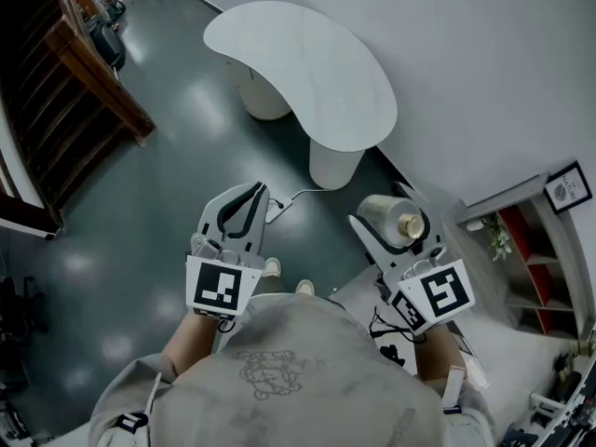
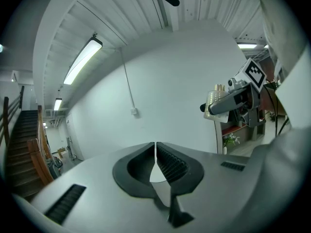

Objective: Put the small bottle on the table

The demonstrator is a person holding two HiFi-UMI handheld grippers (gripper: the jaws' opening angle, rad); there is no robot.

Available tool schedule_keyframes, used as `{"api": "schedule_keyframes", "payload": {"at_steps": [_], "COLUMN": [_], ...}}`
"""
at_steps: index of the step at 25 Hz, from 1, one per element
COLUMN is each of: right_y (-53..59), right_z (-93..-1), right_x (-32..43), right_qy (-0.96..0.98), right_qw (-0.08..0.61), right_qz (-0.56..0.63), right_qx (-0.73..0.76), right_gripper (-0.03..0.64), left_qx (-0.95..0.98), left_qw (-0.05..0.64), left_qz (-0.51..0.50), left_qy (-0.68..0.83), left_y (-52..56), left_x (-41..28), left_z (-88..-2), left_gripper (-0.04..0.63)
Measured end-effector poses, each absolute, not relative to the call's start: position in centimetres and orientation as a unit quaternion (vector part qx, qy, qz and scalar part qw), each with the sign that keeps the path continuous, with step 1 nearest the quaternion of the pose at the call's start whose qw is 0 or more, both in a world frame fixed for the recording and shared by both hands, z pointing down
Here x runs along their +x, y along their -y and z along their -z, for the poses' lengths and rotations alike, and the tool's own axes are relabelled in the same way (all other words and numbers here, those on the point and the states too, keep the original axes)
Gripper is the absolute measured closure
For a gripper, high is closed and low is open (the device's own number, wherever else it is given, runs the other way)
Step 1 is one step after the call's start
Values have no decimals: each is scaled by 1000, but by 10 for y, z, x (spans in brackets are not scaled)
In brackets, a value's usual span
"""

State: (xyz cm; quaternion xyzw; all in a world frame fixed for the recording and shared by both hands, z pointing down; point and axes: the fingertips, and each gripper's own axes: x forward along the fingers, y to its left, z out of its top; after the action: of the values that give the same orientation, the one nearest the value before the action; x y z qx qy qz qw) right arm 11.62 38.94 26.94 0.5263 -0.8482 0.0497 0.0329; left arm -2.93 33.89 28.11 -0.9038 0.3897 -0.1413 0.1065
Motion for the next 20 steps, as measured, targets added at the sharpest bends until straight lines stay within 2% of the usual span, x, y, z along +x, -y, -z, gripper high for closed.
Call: {"api": "schedule_keyframes", "payload": {"at_steps": [11, 20], "right_y": [-372, -318], "right_z": [-275, -279], "right_x": [120, 112], "right_qy": [843, 842], "right_qw": [25, 41], "right_qz": [-42, -41], "right_qx": [536, 536], "right_gripper": [290, 290], "left_qx": [-900, -904], "left_qw": [121, 114], "left_qz": [132, 119], "left_qy": [-398, -396], "left_y": [-321, -264], "left_x": [-33, -38], "left_z": [-278, -285], "left_gripper": [571, 571]}}
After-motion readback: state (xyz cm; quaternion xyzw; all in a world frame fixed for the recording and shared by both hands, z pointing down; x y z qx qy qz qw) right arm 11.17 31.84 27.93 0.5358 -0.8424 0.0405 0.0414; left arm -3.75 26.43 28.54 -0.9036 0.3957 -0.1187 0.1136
